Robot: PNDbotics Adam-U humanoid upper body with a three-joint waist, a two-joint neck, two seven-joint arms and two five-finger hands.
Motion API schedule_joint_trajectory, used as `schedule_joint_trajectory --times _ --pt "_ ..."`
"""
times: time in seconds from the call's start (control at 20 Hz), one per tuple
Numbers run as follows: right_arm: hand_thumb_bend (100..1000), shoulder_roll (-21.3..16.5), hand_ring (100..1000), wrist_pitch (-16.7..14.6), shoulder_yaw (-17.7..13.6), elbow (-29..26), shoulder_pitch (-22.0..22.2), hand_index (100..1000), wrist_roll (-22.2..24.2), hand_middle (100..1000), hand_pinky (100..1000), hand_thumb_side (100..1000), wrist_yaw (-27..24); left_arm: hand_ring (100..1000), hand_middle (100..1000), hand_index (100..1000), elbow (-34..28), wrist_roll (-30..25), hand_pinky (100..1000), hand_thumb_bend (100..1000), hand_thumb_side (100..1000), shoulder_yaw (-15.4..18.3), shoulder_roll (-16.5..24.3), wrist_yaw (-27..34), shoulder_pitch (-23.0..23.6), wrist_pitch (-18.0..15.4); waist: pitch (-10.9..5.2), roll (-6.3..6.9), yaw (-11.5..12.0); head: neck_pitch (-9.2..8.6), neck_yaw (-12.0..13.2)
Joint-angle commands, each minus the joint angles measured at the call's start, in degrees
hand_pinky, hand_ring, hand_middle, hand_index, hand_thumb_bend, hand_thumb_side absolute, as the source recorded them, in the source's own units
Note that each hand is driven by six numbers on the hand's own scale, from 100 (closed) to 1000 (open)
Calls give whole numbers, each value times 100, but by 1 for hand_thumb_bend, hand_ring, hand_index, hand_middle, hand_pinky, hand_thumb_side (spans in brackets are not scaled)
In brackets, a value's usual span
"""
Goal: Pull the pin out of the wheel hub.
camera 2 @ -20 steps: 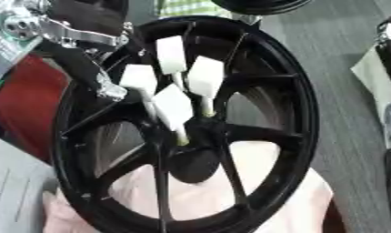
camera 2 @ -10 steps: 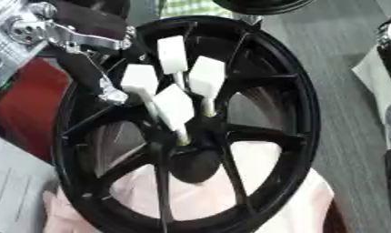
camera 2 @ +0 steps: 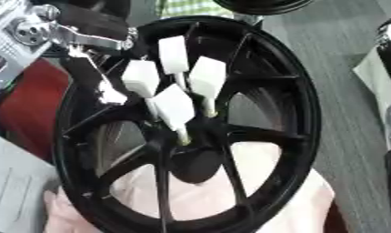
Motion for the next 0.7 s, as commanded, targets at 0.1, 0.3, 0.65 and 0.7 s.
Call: schedule_joint_trajectory --times 0.1,0.3,0.65,0.7 --pt "100 -95 1000 1 -10 -158 -67 906 15 842 947 552 -38 574 407 602 -64 -598 620 100 356 95 93 144 -70 -408 -80 -78 -10 21 14" --pt "100 -101 1000 8 -3 -158 -58 906 17 843 947 551 -22 558 387 586 -215 -612 598 100 312 142 161 424 -118 -218 -85 -73 -1 42 17" --pt "100 -111 1000 35 -2 -153 -46 907 4 843 948 552 -5 526 333 530 -439 -613 562 100 316 244 345 929 -176 247 -99 -59 14 40 6" --pt "100 -114 1000 39 -3 -154 -42 907 0 843 948 551 -2 521 324 522 -478 -613 557 100 319 271 374 1000 -190 331 -101 -57 18 43 3"
